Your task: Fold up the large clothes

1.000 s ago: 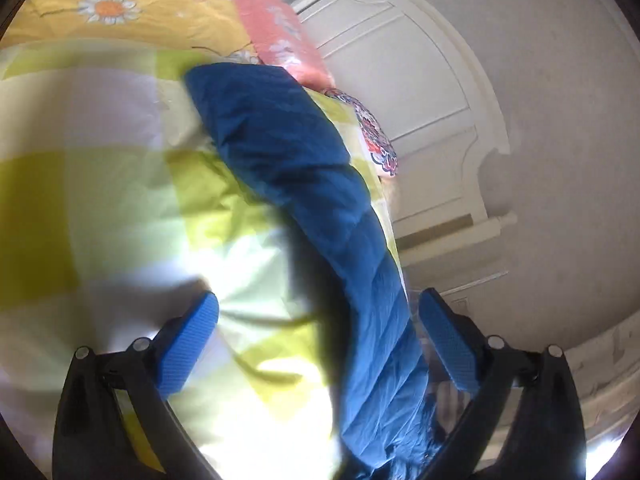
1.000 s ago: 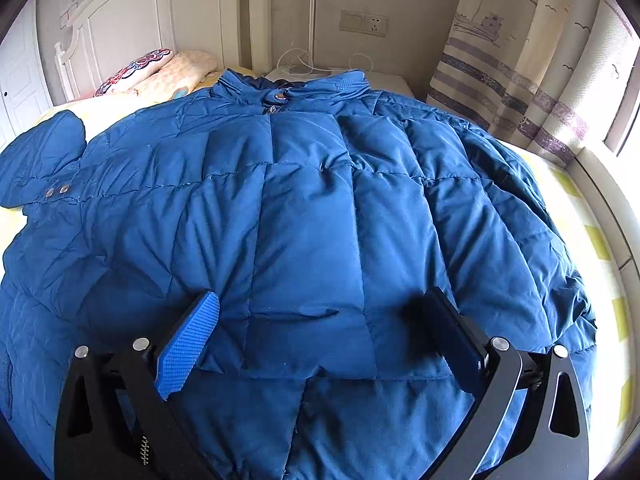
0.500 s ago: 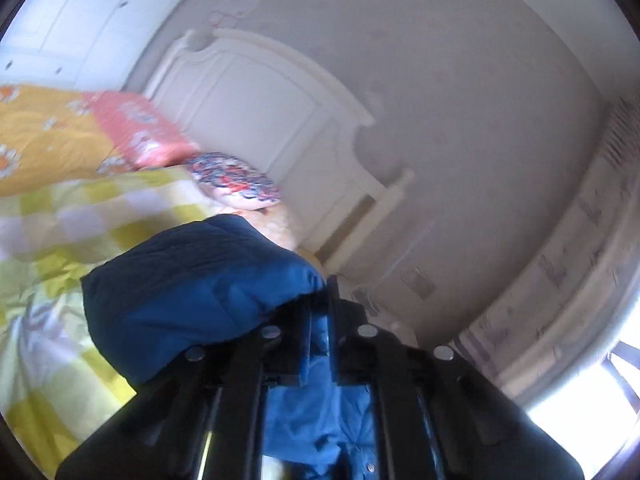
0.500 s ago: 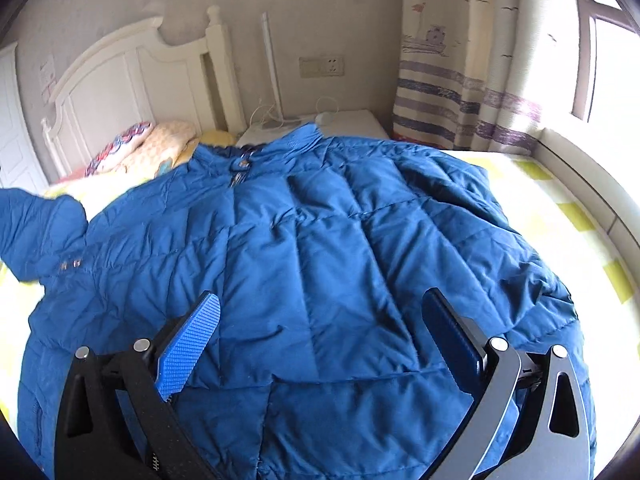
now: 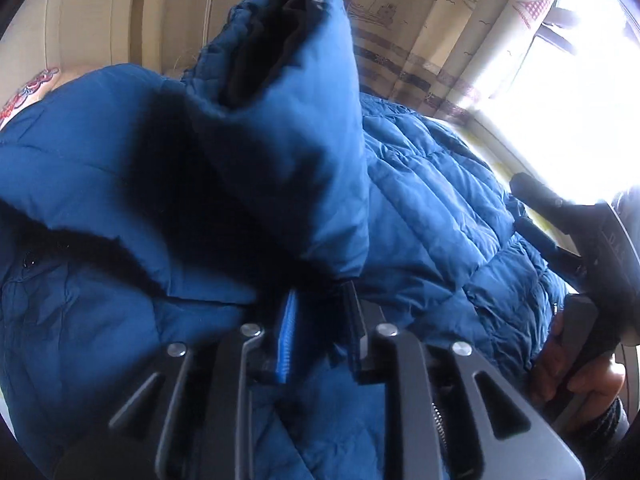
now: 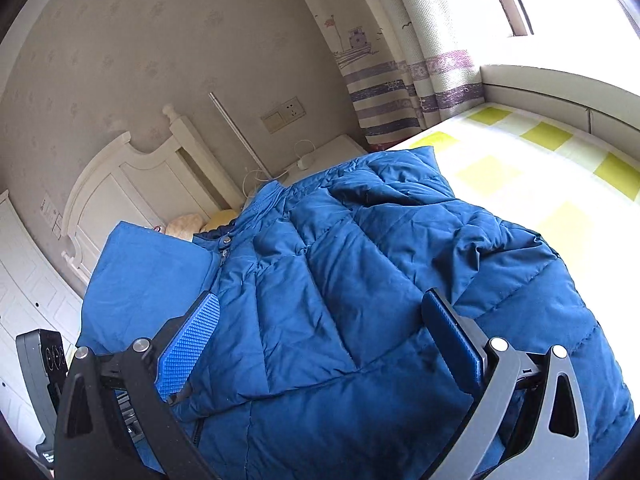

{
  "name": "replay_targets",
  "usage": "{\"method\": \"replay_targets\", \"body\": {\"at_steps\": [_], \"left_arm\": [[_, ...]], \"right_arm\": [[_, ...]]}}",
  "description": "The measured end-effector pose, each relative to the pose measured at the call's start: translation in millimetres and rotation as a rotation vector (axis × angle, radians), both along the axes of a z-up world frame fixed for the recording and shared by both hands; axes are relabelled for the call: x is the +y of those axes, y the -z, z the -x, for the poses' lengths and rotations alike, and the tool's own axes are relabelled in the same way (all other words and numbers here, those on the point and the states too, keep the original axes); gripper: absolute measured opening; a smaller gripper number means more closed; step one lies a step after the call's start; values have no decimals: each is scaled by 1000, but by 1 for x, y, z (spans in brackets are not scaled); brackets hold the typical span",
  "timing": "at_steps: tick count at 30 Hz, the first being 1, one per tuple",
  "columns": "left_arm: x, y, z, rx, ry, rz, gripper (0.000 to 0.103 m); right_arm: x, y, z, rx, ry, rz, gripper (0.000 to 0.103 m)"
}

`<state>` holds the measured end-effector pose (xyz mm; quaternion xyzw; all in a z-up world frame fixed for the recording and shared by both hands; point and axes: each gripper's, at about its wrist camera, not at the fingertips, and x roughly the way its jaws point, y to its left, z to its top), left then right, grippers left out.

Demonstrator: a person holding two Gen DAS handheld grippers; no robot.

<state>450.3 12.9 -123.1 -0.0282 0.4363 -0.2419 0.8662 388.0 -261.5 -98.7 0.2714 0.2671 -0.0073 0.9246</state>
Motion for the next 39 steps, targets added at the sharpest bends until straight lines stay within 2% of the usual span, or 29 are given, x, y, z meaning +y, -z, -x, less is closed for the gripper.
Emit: {"method": "replay_targets", "body": {"at_steps": [1,2,4,5,7,9,10,11,12,14,16,21,23,27,30,32,35,37,39], "left_arm": [[3,-4,4,-9,5,0,45],[7,-12,13,-48,-18,-26,71],[24,-35,39,-199,-89,-27,93],[35,-45,52,-259,-116,0,94],[60,-55,65,-304,-208,30,99],[79,-49,61,-287,-380,-84,97],[88,-44,55,-266,-430,-134,92],[98,-37,48,-236,-458,-164,82],[106,-31,41,-193,-480,-180,77],[119,-20,27,-100,-514,-172,71],[140,-14,23,-53,-543,-132,66],[148,-3,17,-32,-548,-87,64],[152,-1,18,-23,-549,-66,65],[159,3,18,-16,-548,-33,66],[157,3,19,-17,-547,-30,67],[158,4,19,-16,-545,-22,68],[158,4,18,-13,-541,-14,69],[157,4,17,-13,-540,-17,70],[156,4,17,-12,-539,-18,70]], "right_arm": [[-1,0,1,-4,1,-3,97],[-1,0,2,-8,2,-6,97],[-2,1,2,-14,1,-13,97],[-2,1,3,-16,2,-15,97],[-2,0,3,-19,4,-15,98],[-2,0,3,-19,0,-11,98],[-1,0,2,-17,-4,-8,98],[-1,0,1,-15,-6,-7,98],[-1,0,1,-14,-6,-5,98],[-1,0,0,-11,-5,-5,98],[-1,0,0,-7,-3,-1,98],[7,-2,-2,4,-4,48,98],[27,-13,1,-20,-31,153,93],[108,-37,4,-81,-275,422,86],[169,-32,-9,1,-452,623,85],[192,-22,-22,50,-464,719,78],[209,-10,-44,117,-452,804,76],[218,-3,-51,127,-475,852,74],[219,-3,-52,109,-483,853,60]]}}
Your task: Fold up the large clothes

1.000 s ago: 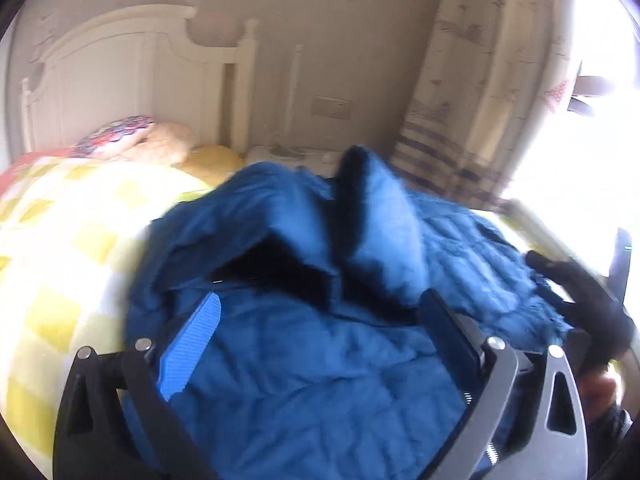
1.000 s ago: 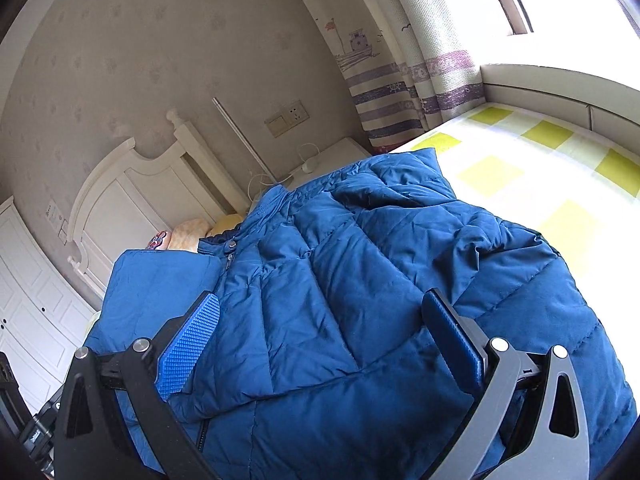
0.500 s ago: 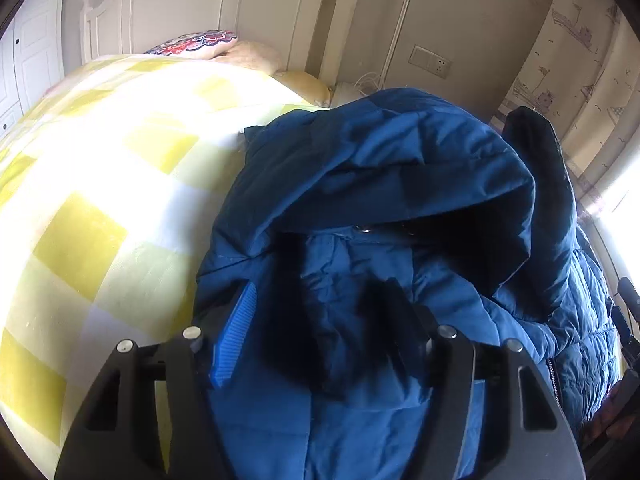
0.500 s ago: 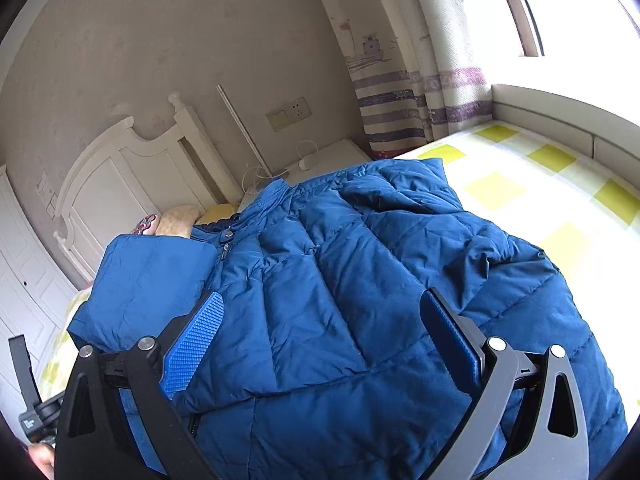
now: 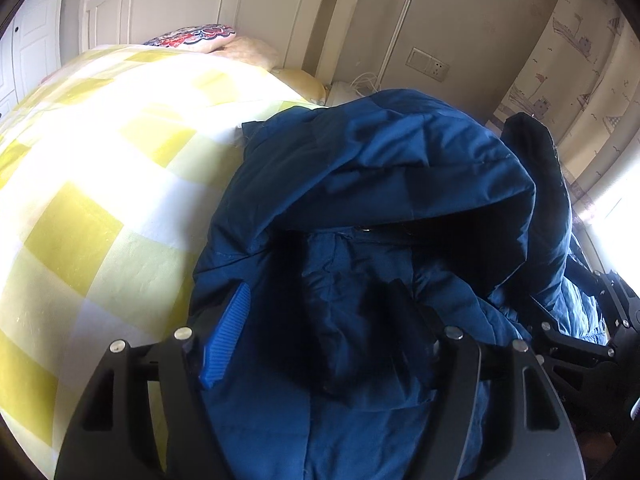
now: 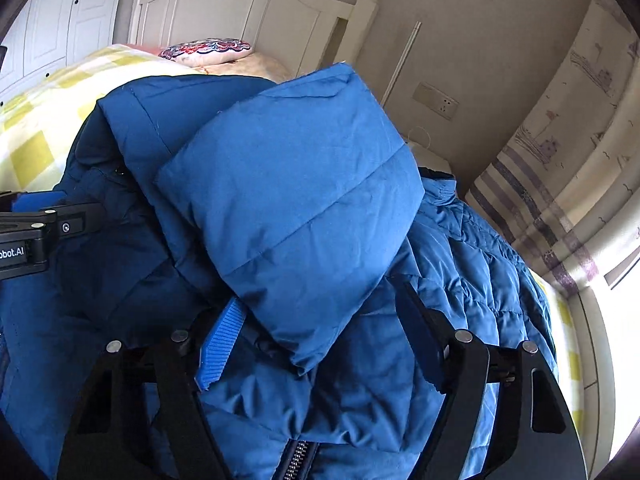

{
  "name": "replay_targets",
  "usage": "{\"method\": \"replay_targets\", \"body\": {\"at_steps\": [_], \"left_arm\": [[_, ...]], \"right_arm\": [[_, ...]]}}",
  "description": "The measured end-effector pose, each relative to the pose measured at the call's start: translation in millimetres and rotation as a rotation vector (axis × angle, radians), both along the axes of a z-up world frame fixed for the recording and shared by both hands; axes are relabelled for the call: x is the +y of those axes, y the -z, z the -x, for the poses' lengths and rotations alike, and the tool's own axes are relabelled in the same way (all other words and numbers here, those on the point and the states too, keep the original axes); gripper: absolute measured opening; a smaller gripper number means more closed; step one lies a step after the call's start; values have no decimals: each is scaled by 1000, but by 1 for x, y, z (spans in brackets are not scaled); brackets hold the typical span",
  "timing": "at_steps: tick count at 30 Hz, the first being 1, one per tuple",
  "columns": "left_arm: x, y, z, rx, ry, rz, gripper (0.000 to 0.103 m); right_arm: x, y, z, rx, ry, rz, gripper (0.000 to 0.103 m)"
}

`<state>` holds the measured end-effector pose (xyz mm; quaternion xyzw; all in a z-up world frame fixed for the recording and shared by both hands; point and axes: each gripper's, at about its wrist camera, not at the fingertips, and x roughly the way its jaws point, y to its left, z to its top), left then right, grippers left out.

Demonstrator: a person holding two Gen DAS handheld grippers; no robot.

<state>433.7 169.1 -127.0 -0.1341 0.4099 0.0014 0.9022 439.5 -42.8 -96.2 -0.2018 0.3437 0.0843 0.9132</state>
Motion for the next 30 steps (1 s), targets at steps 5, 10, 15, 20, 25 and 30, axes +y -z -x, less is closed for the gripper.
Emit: {"method": "replay_targets", "body": {"at_steps": [5,10,15,20,25,30], "left_arm": [[0,1,0,-1,2,8,72],[-2,1,0,1,12,8,75],[-4,0,0,2,17,6,77],[-3,1,-1,2,18,9,77],[-3,1,-1,3,19,8,77],[-3,1,-1,2,20,10,77]], "right_arm": [[-82,-51,31,-126,118,-541,19],[-174,-25,48,-19,308,-929,19],[-201,22,46,131,387,-1042,31],[-193,14,54,85,364,-1014,49],[-220,22,72,26,455,-1125,49],[-219,11,73,-20,395,-1088,22]]}}
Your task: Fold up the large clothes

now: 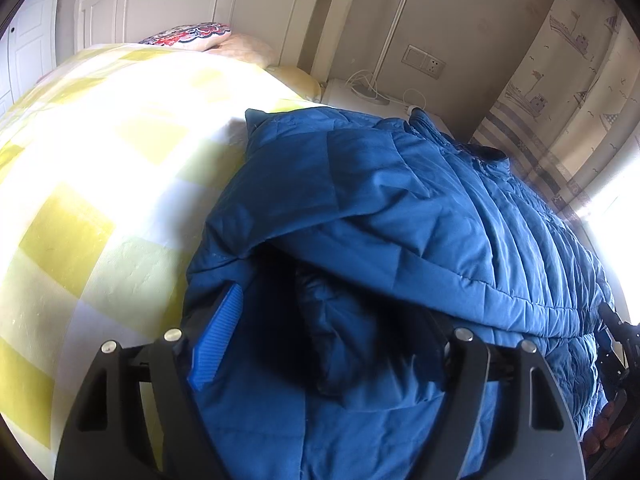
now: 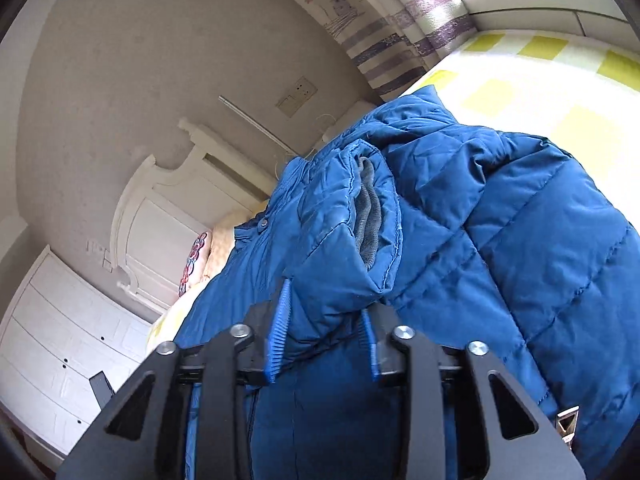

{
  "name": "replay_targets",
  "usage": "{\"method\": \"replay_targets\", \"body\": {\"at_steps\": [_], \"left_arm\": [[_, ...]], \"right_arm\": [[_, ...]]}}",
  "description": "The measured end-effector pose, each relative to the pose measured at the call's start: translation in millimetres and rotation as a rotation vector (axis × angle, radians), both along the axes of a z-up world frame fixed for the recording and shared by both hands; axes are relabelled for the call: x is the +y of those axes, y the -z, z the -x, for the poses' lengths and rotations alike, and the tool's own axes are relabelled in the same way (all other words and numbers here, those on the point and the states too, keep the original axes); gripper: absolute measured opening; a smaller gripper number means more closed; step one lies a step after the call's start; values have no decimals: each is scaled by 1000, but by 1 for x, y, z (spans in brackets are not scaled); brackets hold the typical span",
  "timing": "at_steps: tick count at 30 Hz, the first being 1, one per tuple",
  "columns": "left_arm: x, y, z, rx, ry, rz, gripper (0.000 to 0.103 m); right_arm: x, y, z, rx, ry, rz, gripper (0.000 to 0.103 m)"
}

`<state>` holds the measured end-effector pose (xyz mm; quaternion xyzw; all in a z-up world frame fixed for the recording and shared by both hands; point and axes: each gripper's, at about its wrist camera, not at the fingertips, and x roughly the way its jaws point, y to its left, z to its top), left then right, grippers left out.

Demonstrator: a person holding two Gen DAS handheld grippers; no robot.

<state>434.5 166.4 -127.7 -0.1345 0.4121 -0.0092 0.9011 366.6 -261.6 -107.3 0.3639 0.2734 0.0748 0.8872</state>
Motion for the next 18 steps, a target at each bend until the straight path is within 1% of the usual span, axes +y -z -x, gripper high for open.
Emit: {"method": "replay_targets", "body": {"at_steps": [2,3,4,5,6,7,8,9,10,11,12,13,15,16,18], "left_arm": [[0,0,0,0,0,1,77],[0,0,0,0,0,2,77],[0,0,0,0,0,2,77],[0,0,-1,0,0,0,77],[-1,1,0,0,0,-1,77],[-1,0,0,0,0,0,77],[0,1,0,-1,0,3,78],[0,1,0,-2,0,6,78],[0,1,0,-1,0,7,78],[-1,1,0,-1,1,6,78],[-1,1,0,-1,1,5,78],[-1,1,0,-1,1,5,78],[-1,0,0,-1,1,7,78],[0,1,0,-1,2,8,78],[0,1,0,-1,2,7,78]], "right_arm": [[13,-19,8,-89,-51,50,18],[20,-27,12,-117,-62,71,17],[23,-31,14,-120,-57,89,17],[23,-31,13,-102,-44,103,17],[21,-26,11,-64,-27,122,17],[18,-17,7,-6,-6,143,17],[13,-5,3,66,6,143,17],[6,7,-1,132,-7,101,17],[-1,15,-2,165,-10,57,17],[-5,13,2,161,6,44,23],[-6,7,7,146,25,66,29],[-6,-4,15,122,69,117,37],[0,-29,28,41,155,238,37],[7,-42,30,6,162,300,37],[28,-61,21,-32,108,420,37]]}}
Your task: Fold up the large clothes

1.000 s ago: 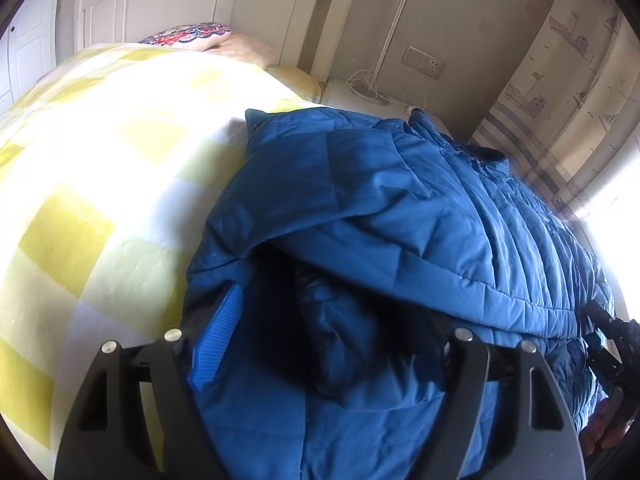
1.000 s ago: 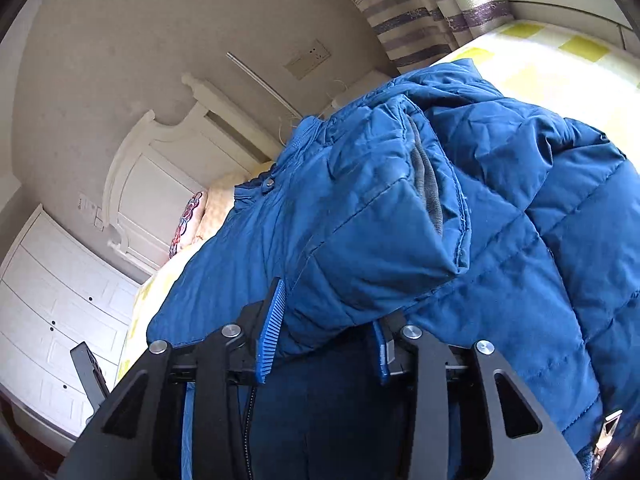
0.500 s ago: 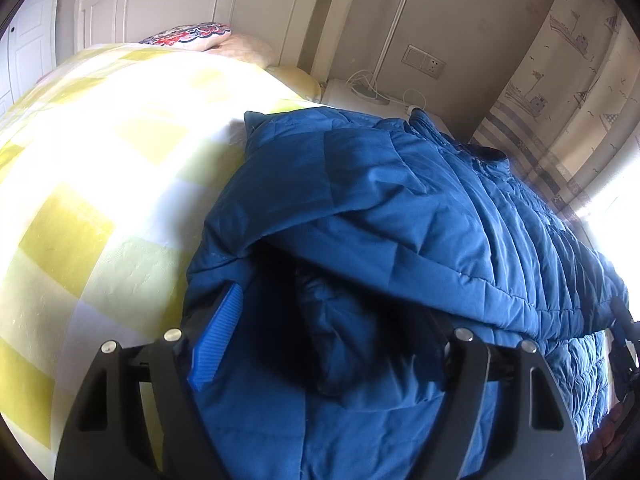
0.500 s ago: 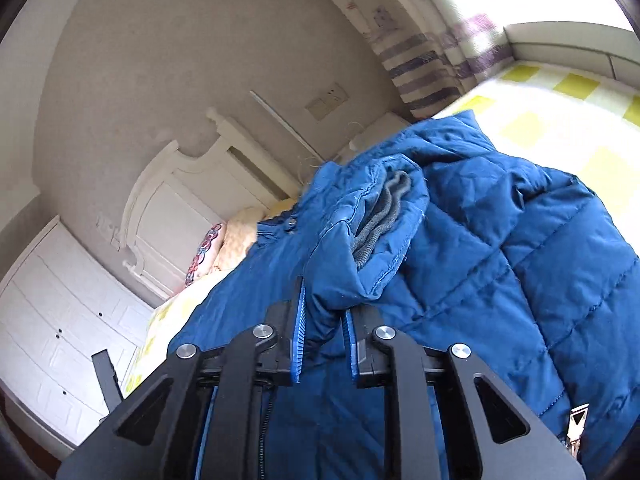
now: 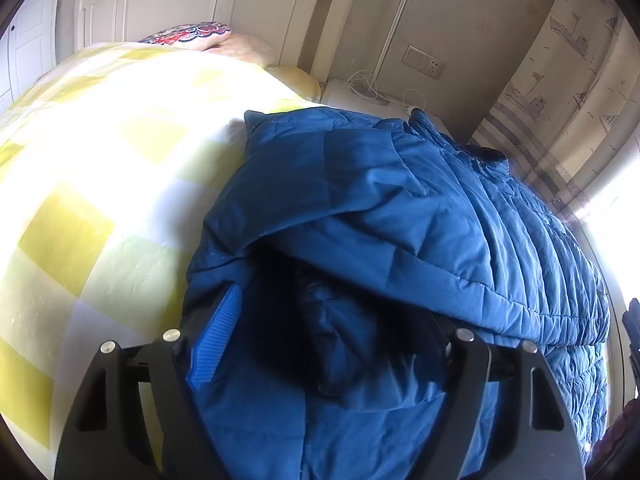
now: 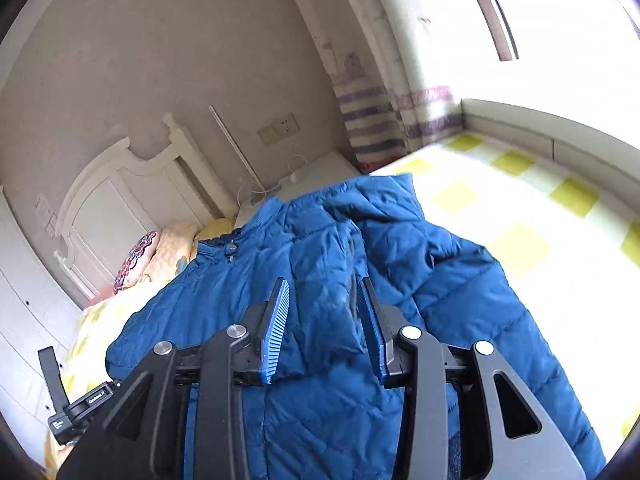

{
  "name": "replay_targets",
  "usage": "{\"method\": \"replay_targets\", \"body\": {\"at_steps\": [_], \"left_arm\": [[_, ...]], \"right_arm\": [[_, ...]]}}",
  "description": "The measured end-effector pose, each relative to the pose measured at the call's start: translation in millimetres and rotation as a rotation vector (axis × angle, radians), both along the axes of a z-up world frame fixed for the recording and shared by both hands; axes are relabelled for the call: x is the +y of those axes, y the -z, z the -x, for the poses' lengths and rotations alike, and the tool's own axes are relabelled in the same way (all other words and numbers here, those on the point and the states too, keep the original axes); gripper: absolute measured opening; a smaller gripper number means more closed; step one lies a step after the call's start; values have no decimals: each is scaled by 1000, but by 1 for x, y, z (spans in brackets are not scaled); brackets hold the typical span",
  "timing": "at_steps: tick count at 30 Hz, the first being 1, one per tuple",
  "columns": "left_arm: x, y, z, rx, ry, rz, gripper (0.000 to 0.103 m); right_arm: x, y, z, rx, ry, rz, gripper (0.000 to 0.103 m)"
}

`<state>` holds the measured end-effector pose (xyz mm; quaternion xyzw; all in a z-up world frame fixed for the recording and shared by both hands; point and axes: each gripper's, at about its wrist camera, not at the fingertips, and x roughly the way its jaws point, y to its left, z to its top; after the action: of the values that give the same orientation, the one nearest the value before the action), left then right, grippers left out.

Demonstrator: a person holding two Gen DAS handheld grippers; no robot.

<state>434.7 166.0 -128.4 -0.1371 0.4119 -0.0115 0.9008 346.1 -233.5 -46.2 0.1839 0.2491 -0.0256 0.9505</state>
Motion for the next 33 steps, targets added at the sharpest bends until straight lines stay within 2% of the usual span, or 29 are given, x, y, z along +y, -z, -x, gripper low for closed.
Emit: {"method": "replay_targets", "body": {"at_steps": [1,3,4,5,6,7,9,11,13,14,15,16,19,21,23,25,26,28,30,31,33], "left_arm": [[0,0,0,0,0,0,78],[0,0,0,-1,0,1,78],[0,0,0,-1,0,2,78],[0,0,0,-2,0,4,78],[1,0,1,-4,-1,7,78],[2,0,1,-7,-1,12,78],[5,-1,5,-24,-11,28,78],[14,-13,22,-114,-77,20,76],[22,-34,51,-304,-144,33,76],[22,-44,62,-386,-154,34,80],[17,-53,65,-424,-137,22,82],[11,-60,61,-422,-98,13,86],[-17,-62,29,-306,47,-31,91],[-36,-44,3,-174,100,-109,95],[-49,-8,-22,18,107,-197,100],[-52,-9,-18,10,91,-217,100],[-51,-17,-15,-6,97,-196,100],[-49,-40,-10,-81,105,-144,100],[-51,-60,-12,-159,101,-154,100],[-54,-65,-19,-168,97,-176,100],[-58,-61,-44,-130,99,-205,100]], "right_arm": [[12,-5,-8,6,-32,74,38],[38,-2,-29,61,-101,219,54],[48,8,-41,121,-119,276,66],[55,24,-54,206,-129,332,71],[61,41,-63,283,-125,388,72],[64,55,-65,286,-115,427,74],[64,56,-64,294,-102,441,76],[60,59,-64,298,-109,419,78],[55,60,-64,295,-115,391,78],[54,60,-64,296,-117,389,78],[55,60,-64,298,-116,394,78],[57,61,-66,299,-115,402,78],[58,61,-66,298,-115,405,78],[57,60,-66,296,-118,391,78],[56,60,-65,293,-124,380,80],[56,59,-65,294,-126,374,81],[56,60,-66,295,-128,373,81],[56,60,-66,297,-129,374,81],[56,59,-66,297,-130,373,82],[56,60,-66,296,-130,371,82],[56,59,-66,296,-132,367,82]]}}
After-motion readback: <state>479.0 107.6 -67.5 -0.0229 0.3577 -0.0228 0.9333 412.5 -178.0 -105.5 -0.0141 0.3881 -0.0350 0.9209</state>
